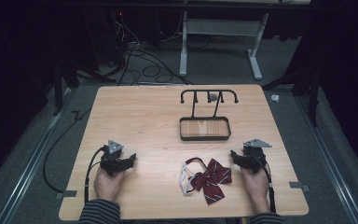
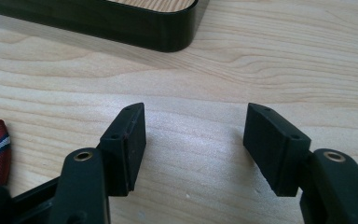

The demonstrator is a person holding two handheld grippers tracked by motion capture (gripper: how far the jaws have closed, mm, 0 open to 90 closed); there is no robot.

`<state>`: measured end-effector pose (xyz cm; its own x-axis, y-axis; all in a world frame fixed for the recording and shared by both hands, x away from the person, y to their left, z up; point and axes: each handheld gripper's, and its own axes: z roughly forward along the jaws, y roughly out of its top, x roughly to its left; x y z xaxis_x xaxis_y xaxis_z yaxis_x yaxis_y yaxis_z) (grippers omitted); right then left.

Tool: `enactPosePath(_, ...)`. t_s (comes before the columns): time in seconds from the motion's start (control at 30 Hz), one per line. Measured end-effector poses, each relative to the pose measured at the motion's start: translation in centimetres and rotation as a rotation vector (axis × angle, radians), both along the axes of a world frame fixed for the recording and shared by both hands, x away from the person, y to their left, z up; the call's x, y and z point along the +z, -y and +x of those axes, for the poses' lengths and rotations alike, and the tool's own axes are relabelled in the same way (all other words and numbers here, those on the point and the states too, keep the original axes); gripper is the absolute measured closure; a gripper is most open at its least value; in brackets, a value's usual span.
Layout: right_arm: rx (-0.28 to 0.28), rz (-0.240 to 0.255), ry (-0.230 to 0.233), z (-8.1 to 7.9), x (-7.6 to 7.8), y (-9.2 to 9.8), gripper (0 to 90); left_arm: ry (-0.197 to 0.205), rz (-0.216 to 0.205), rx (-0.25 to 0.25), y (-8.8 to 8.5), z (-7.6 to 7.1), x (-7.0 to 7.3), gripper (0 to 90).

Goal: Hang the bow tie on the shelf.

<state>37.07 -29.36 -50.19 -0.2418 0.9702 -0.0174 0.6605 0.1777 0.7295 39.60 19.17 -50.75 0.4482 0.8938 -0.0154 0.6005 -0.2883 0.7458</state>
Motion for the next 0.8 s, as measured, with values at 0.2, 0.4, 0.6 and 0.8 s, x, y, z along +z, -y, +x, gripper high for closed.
enactPosePath(0.2, 0.001, 0.001, -0.001, -0.03, 0.0, -0.02, 40.3, 0.001, -0.001, 0.001, 0.01, 0.0, -0.01, 33.7)
enactPosePath(0.4, 0.002, 0.001, 0.0, -0.02, -0.01, -0.01, 40.2, 0.0, -0.001, -0.001, 0.01, 0.0, 0.0, 33.2)
enactPosePath(0.6, 0.001, 0.007, 0.001, 0.0, -0.01, 0.03, 40.0, -0.003, -0.001, -0.007, 0.0, 0.01, 0.01, 32.2)
enactPosePath(0.8, 0.001, 0.002, -0.002, -0.02, 0.0, -0.01, 39.9, -0.005, -0.002, -0.011, 0.02, 0.01, 0.0, 31.1)
